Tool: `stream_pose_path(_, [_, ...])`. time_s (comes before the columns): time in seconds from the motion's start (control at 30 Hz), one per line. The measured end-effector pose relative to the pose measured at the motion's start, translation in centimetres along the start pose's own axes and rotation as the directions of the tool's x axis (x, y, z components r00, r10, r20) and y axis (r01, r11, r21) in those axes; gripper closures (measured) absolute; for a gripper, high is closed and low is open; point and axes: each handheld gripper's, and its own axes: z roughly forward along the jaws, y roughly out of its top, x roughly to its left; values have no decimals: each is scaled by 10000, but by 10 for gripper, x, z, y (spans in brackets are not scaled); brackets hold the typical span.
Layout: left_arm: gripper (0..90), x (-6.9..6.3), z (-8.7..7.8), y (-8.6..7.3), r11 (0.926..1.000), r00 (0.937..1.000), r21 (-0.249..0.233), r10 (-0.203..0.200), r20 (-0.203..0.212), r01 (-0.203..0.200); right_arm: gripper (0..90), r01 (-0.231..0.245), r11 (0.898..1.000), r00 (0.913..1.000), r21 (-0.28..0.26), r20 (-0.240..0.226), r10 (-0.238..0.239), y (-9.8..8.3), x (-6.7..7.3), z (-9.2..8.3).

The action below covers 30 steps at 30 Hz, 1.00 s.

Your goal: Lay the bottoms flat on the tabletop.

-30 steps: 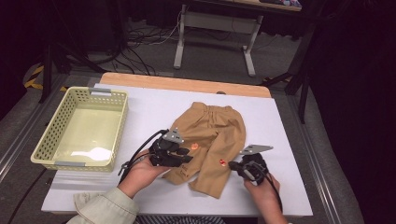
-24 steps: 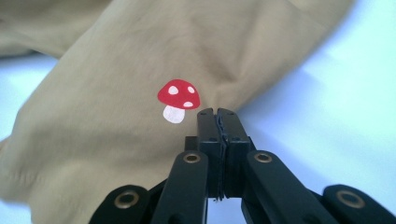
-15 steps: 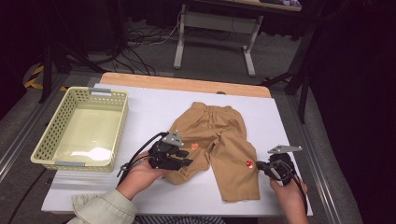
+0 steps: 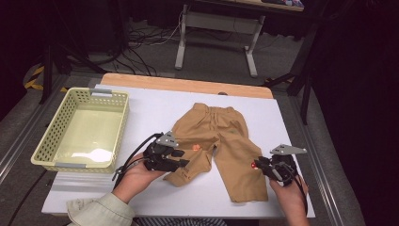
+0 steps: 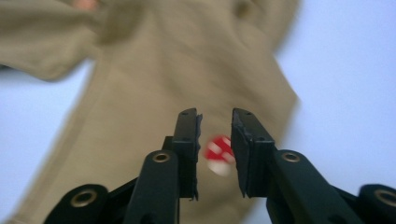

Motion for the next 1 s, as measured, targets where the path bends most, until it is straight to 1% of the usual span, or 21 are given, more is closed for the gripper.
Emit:
stream_pose_path(0.07, [575,5,-2,-3,9998,9996,-33,-200,-215,199,708,355,9991,9979,-226,-525,-367,7,13,4])
stream_pose_path(0.1, [575,5,-2,-3,9998,9996,-33,-200,-215,199,708,355,9991,9979,-226,-525,-367,7,13,4])
stream_pose_path(0.13, [575,8,-3,-5,9993,9986,-50,-385,-357,384,703,572,9980,9956,-261,-725,-589,11,20,7])
stream_pose_path(0.17, [575,12,-3,-8,9982,9951,48,-596,-785,602,704,1032,9943,9890,-282,-1034,-1056,18,35,16])
stream_pose_path(0.2, [575,14,-3,-10,9979,9927,142,-607,-1045,625,703,1152,9930,9866,-271,-1135,-1175,20,39,19])
stream_pose_path(0.23, [575,16,-2,-12,9970,9903,220,-705,-1197,736,703,1276,9915,9830,-249,-1299,-1298,22,44,23])
stream_pose_path(0.27, [575,19,-1,-14,9953,9870,315,-866,-1356,917,701,1342,9906,9804,-246,-1423,-1363,24,47,25])
stream_pose_path(0.3, [575,23,0,-16,9920,9814,472,-1080,-1589,1168,701,1418,9896,9773,-233,-1556,-1437,26,51,28])
stream_pose_path(0.33, [573,25,1,-18,9901,9793,608,-1148,-1668,1265,701,1547,9877,9734,-237,-1675,-1564,28,56,32])
stream_pose_path(0.4, [569,31,5,-24,9834,9718,797,-1463,-1850,1632,698,1674,9856,9684,-225,-1839,-1686,31,62,36])
stream_pose_path(0.47, [567,33,9,-27,9796,9686,989,-1531,-1959,1749,693,1802,9834,9640,-216,-1950,-1809,32,66,38])
stream_pose_path(0.5, [567,33,9,-27,9796,9686,989,-1531,-1959,1749,688,1801,9834,9631,-204,-1994,-1806,33,67,39])
stream_pose_path(0.57, [567,34,14,-29,9764,9665,1172,-1547,-2049,1812,675,1905,9815,9598,-211,-2058,-1907,34,70,41])
stream_pose_path(0.6, [572,34,16,-29,9752,9672,1294,-1511,-2041,1796,666,1942,9808,9590,-198,-2065,-1941,34,70,42])
stream_pose_path(0.63, [580,33,21,-30,9720,9673,1562,-1408,-2109,1755,654,1975,9801,9586,-186,-2054,-1971,34,71,42])
stream_pose_path(0.73, [592,33,26,-31,9682,9681,1755,-1410,-2070,1786,621,2004,9794,9579,-234,-2052,-2008,34,72,44])
stream_pose_path(0.8, [608,31,28,-30,9685,9660,1804,-1298,-2234,1719,606,1997,9795,9577,-256,-2061,-2006,34,73,45])
stream_pose_path(0.9, [653,29,29,-30,9702,9647,1828,-1131,-2378,1588,596,2000,9794,9561,-263,-2133,-2010,34,74,46])
stream_pose_path(0.93, [679,28,30,-30,9714,9661,1818,-1083,-2343,1529,596,2007,9793,9553,-246,-2167,-2013,34,75,47])
stream_pose_path(0.97, [716,26,30,-29,9717,9689,1839,-1052,-2241,1481,596,2036,9788,9541,-225,-2198,-2035,35,76,48])
stream_pose_path(1.0, [772,25,31,-29,9731,9718,1837,-982,-2146,1389,596,2063,9782,9534,-217,-2204,-2060,35,77,49])
